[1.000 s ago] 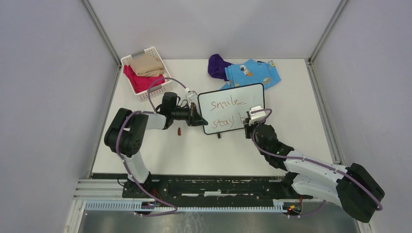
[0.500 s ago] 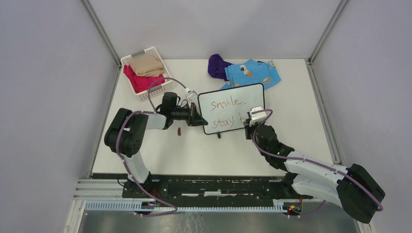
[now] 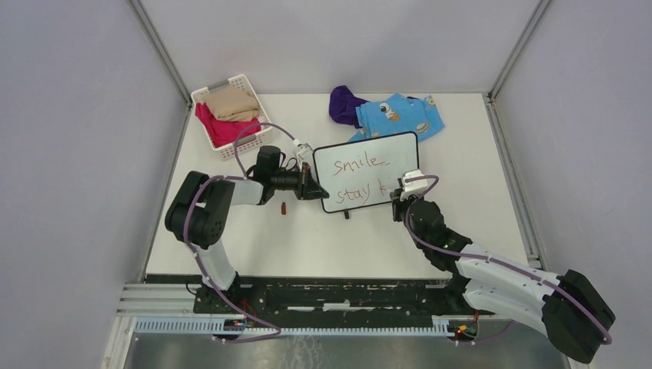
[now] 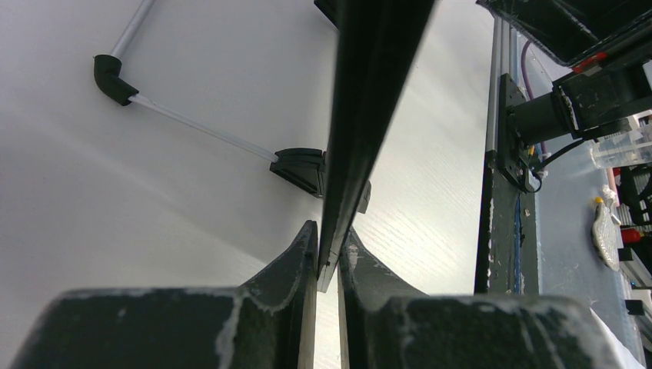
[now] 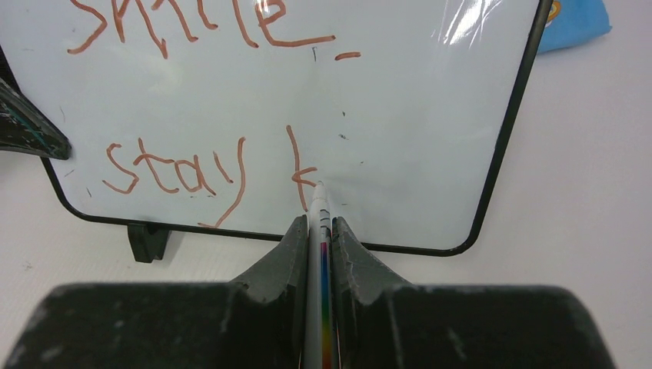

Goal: Write a sentence on the whiteboard

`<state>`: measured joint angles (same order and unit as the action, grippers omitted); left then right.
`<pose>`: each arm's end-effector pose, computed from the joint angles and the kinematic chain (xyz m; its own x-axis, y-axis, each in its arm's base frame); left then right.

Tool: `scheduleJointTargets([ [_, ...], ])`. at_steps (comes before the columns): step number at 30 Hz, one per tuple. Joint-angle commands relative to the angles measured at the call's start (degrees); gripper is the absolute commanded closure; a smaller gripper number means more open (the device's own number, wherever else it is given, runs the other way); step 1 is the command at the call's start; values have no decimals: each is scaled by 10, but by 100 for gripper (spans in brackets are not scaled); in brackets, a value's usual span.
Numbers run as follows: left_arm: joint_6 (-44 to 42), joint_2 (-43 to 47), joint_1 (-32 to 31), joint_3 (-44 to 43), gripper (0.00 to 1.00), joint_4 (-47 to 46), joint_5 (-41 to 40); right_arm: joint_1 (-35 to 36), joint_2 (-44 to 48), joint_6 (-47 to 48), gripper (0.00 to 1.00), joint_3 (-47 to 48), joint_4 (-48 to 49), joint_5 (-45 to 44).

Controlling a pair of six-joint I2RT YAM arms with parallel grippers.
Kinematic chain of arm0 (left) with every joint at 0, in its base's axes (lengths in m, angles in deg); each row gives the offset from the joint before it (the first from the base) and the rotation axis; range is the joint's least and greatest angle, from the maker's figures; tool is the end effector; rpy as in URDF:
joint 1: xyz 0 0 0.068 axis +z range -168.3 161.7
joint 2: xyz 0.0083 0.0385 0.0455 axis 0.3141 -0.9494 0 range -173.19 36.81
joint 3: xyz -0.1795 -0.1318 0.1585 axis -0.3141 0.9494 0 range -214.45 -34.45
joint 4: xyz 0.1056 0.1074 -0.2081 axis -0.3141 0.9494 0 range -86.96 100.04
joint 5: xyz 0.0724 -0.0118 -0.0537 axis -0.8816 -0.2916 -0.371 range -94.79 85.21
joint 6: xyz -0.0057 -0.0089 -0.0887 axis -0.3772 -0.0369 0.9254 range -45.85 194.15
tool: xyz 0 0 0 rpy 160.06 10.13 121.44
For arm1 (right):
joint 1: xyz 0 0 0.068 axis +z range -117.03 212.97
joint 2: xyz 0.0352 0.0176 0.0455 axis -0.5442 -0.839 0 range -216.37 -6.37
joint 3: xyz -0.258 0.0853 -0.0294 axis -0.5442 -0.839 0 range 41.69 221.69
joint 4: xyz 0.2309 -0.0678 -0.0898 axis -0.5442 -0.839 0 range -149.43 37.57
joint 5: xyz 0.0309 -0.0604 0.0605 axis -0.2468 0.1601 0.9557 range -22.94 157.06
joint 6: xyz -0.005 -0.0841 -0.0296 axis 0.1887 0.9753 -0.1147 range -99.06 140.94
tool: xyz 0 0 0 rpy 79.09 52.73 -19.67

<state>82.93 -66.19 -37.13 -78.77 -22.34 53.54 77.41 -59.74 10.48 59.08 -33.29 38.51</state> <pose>0.3116 -0.1778 0.1337 -0.6421 0.1343 -0.7547 0.7536 0.2914 -0.5893 0.1904 0.1335 0.1916 -0.2558 -0.0275 -0.9663 -0.2460 0.9685 0.0376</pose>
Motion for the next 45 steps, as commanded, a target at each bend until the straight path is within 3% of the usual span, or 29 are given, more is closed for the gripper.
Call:
scheduleJointTargets([
  [1,-36,-12,-6,-3,98,36,-73,-3,24,5,100,10,20,-9],
  [22,-39,-12,-6,-5,98,40,-73,-17,-25,16,100,34,42,-6],
  [45,-38,-16,-6,-5,98,40,-73,-18,15,-4,100,-7,21,3],
])
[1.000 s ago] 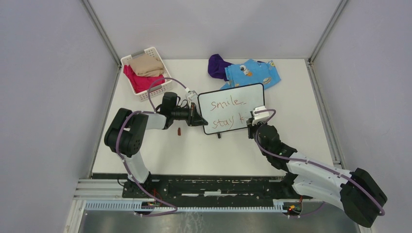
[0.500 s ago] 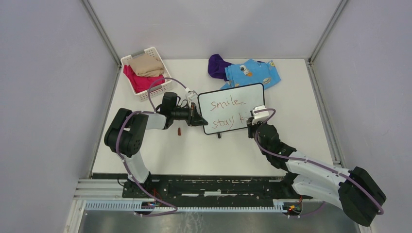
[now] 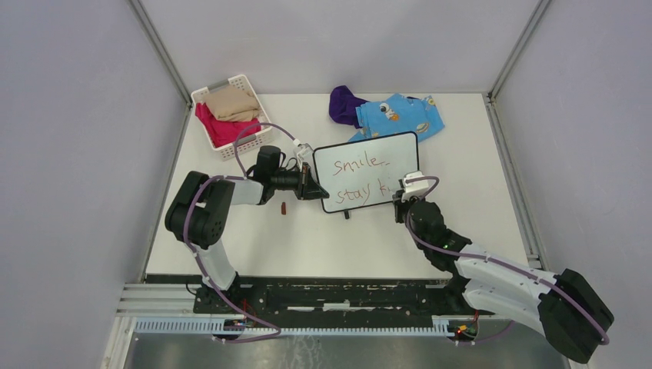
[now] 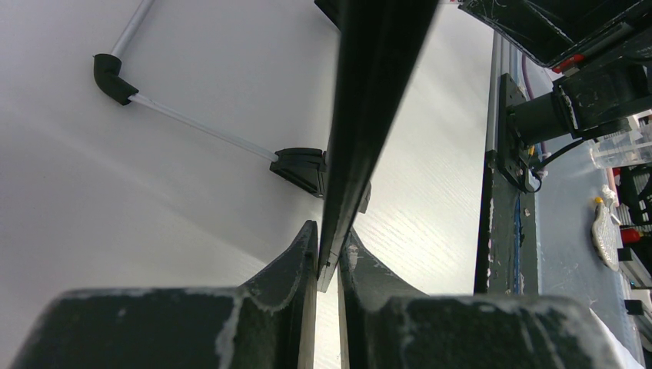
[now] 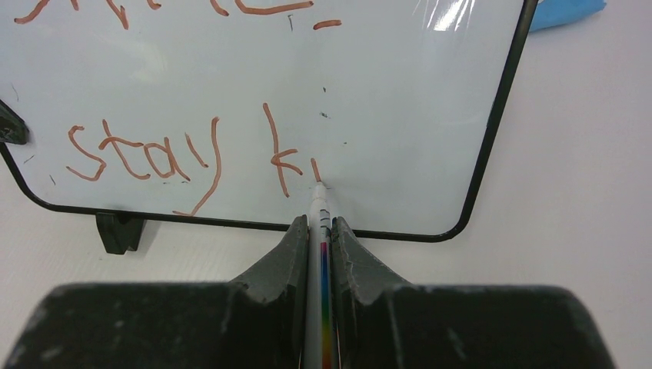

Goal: Write a sentence on the whiteboard

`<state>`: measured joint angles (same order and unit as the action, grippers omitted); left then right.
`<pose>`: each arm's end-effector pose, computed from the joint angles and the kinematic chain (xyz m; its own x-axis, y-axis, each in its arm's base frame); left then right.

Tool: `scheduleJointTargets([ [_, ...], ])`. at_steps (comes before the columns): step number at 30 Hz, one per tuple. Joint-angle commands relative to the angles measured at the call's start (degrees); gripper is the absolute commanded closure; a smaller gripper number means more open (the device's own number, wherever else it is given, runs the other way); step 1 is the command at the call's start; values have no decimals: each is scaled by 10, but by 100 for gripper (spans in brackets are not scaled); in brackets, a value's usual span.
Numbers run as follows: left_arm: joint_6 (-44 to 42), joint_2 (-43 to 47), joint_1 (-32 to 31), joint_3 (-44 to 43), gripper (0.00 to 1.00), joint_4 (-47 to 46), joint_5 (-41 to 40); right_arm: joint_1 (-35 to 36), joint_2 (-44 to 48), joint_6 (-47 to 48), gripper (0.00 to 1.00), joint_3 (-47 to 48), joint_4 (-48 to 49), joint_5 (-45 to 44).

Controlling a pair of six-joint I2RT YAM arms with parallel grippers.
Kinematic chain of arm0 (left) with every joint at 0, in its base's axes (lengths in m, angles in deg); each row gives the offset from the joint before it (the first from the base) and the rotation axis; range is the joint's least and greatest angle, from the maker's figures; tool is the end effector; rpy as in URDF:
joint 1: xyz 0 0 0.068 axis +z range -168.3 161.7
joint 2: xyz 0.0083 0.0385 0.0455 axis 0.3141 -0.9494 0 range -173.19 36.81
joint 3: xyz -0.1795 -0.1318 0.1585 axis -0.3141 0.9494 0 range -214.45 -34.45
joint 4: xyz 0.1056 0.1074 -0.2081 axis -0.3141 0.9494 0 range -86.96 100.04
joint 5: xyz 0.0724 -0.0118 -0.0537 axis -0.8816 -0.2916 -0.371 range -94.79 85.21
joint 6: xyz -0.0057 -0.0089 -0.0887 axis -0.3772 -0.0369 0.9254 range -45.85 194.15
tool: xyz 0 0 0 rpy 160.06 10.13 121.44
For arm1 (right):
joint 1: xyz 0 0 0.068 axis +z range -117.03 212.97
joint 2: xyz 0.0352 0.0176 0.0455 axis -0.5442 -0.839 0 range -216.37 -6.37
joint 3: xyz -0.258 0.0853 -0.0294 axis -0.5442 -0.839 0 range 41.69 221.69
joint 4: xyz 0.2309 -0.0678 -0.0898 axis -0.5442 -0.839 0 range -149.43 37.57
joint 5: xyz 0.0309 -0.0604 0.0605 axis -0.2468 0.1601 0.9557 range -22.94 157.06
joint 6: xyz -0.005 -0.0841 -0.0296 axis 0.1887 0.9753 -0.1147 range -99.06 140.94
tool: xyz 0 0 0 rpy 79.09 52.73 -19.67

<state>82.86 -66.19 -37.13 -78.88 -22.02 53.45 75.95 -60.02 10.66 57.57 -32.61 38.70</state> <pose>0.3118 -0.1778 0.1337 -0.6438 0.1353 -0.7531 0.7521 0.2934 -0.5902 0.1916 0.1269 0.1826 -0.2699 -0.0369 -0.9622 -0.2247 0.9741 0.0257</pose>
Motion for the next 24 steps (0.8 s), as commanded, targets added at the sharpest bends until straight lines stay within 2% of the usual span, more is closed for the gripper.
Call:
scheduleJointTargets([
  [1,-38,-16,-7,-4,98,37,-73,-4,19,-4,100,13,13,1],
  [13,-37,-15,-7,-4,98,37,-72,-9,4,16,100,56,14,-8],
  [24,-37,-15,-6,-4,98,37,-72,-17,-10,11,100,42,20,-11],
])
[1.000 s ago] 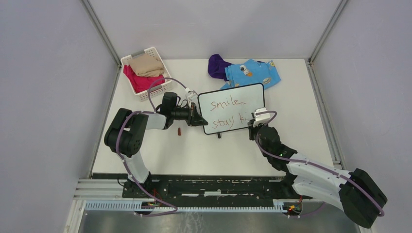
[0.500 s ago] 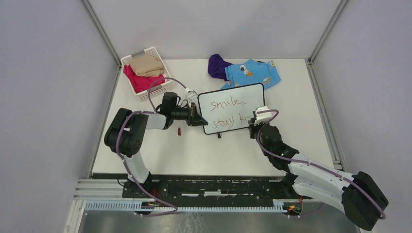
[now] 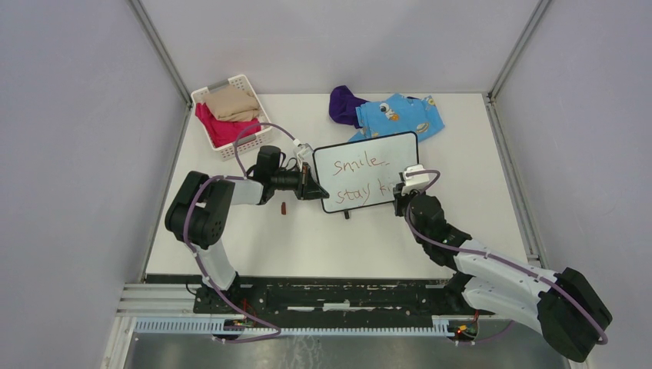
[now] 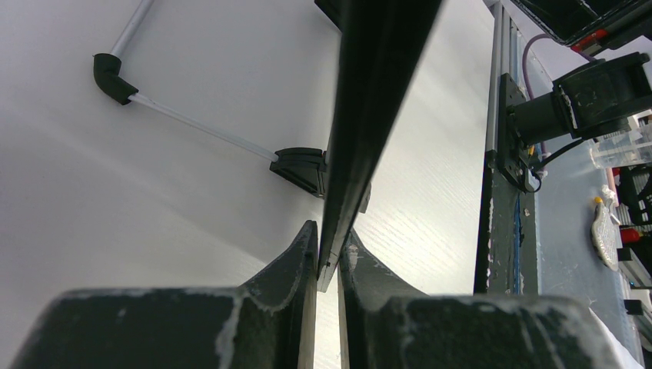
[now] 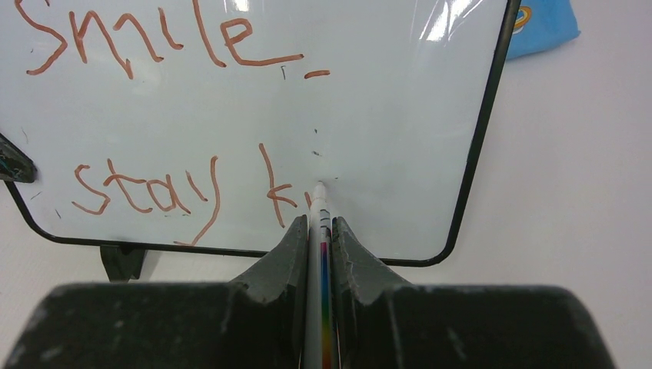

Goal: Write a sentence on the whiteboard

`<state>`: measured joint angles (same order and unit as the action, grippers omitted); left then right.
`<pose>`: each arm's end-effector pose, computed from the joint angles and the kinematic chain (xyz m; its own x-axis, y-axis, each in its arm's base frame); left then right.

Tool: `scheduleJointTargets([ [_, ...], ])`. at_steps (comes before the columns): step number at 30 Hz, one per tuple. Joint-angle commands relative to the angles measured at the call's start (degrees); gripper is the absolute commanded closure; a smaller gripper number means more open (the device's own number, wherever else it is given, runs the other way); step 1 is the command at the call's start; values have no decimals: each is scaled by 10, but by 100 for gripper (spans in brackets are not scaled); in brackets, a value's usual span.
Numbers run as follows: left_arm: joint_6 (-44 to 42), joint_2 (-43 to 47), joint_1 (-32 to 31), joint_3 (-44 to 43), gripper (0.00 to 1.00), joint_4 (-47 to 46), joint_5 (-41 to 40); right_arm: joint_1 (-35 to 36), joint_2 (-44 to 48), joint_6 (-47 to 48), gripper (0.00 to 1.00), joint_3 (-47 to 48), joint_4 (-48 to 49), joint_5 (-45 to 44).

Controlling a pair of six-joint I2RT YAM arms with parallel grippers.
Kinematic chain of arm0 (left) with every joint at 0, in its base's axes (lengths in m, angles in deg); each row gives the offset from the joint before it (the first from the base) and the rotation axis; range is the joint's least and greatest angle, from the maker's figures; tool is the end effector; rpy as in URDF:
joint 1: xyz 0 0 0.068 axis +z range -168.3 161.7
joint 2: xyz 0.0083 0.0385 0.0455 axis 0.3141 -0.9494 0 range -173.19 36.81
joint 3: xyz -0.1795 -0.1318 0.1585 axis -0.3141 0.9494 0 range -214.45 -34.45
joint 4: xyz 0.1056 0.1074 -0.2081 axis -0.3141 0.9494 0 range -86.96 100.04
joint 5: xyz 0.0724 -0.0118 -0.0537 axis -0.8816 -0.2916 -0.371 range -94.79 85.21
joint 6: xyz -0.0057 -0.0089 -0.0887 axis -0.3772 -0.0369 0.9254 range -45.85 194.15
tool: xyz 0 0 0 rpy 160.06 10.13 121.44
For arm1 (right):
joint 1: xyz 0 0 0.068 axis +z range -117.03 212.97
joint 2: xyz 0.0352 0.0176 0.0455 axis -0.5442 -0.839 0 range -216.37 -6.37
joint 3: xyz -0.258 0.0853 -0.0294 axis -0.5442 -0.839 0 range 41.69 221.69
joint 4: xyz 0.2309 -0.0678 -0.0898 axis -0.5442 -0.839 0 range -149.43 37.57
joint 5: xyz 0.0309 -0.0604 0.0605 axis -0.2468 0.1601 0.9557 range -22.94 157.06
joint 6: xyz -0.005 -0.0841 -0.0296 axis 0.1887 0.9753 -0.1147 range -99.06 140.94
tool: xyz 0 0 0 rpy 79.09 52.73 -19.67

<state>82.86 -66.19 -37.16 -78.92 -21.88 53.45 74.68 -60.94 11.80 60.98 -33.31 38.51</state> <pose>0.3117 -0.1779 0.1336 -0.6450 0.1361 -0.7520 0.7513 0.2933 -0.5913 0.2011 0.1283 0.1993 -0.2436 -0.0302 -0.9694 -0.2056 0.9784 0.0212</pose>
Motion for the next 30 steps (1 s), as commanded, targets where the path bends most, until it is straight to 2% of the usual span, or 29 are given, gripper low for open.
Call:
scheduleJointTargets([
  [1,-37,-16,-6,-4,98,36,-72,-4,0,-2,100,5,27,-9],
  [19,-38,-16,-7,-6,98,40,-73,-5,22,-25,100,-45,18,-5],
  [30,-42,-16,-9,-6,98,45,-74,-4,-3,-7,100,11,23,-7],
])
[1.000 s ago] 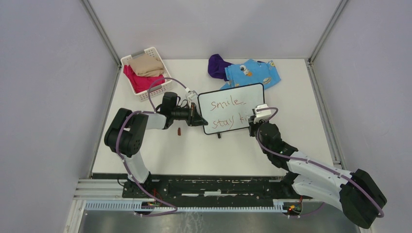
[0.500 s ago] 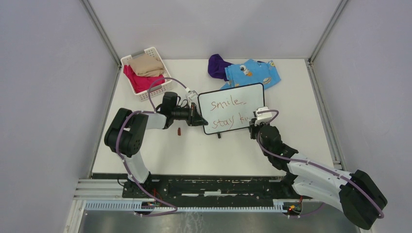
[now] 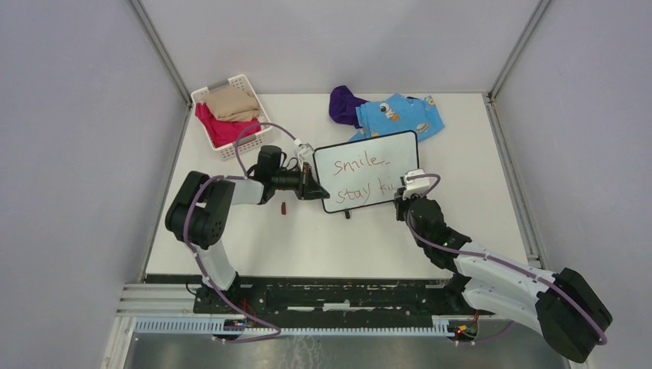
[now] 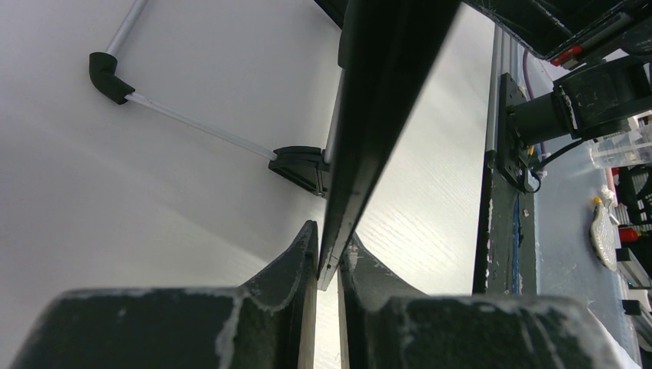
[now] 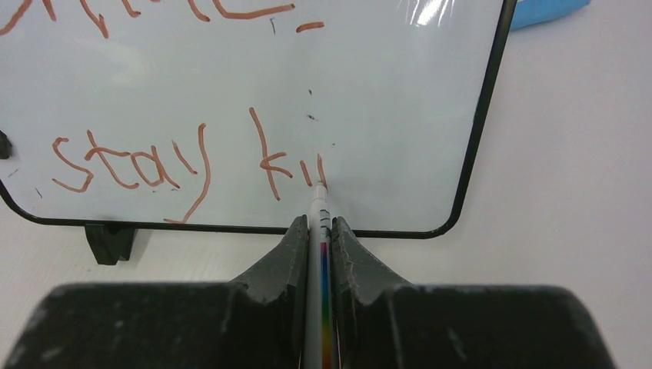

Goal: Write a sentence on the whiteboard

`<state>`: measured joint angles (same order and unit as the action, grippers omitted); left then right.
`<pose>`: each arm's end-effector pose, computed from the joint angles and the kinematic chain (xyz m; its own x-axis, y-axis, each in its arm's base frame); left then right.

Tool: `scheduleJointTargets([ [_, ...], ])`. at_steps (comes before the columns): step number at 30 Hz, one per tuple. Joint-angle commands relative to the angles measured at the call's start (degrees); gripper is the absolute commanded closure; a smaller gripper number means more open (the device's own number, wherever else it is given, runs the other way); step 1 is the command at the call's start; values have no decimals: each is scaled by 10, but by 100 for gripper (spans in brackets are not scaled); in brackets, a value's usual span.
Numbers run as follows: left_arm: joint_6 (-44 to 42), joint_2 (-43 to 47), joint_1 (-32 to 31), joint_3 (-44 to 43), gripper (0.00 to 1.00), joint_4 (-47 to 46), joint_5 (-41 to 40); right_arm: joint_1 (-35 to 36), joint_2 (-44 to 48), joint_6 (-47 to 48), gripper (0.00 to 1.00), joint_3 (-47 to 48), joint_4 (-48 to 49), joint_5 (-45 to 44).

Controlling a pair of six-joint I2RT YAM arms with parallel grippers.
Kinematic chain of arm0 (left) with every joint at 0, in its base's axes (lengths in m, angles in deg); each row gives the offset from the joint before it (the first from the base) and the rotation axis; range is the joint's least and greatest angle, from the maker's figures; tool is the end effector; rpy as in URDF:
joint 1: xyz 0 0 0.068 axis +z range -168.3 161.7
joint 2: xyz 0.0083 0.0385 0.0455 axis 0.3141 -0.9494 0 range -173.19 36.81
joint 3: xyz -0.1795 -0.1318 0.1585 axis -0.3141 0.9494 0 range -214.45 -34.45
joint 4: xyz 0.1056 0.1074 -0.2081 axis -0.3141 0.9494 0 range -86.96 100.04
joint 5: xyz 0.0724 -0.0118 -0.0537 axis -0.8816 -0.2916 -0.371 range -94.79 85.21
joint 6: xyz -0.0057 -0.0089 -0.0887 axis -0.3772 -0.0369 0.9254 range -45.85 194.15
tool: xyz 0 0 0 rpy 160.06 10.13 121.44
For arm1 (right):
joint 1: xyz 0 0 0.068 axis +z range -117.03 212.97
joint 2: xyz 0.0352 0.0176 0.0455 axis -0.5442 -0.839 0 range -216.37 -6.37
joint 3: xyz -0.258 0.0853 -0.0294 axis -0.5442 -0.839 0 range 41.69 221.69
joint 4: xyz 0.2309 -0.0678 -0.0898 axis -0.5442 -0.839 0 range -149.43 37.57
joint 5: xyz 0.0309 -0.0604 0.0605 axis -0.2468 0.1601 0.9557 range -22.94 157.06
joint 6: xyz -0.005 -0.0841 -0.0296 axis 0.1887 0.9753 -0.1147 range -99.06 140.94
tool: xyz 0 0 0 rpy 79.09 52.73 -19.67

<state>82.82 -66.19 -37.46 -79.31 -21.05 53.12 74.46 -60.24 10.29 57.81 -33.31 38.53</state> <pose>0.3118 -0.1797 0.1339 -0.6490 0.1407 -0.7476 0.7482 0.2961 -0.5938 0.1951 0.1219 0.1816 -0.2801 -0.0310 -0.9595 -0.1945 0.9806 0.0251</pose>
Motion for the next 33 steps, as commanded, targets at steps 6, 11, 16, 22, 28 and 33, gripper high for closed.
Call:
scheduleJointTargets([
  [6,-42,-15,-7,-2,98,37,-71,-6,-19,16,100,59,24,-11],
  [11,-42,-16,-7,-3,98,38,-72,-14,-20,16,100,59,26,-11],
  [16,-45,-16,-7,-4,98,41,-72,-21,-16,12,100,57,22,-16],
  [22,-45,-16,-7,-4,98,41,-72,-25,-8,7,100,47,16,-23],
  [28,-45,-16,-7,-4,98,41,-72,-26,1,-1,100,31,10,-22],
  [33,-44,-16,-8,-4,98,41,-72,-25,6,-7,100,19,8,-18],
])
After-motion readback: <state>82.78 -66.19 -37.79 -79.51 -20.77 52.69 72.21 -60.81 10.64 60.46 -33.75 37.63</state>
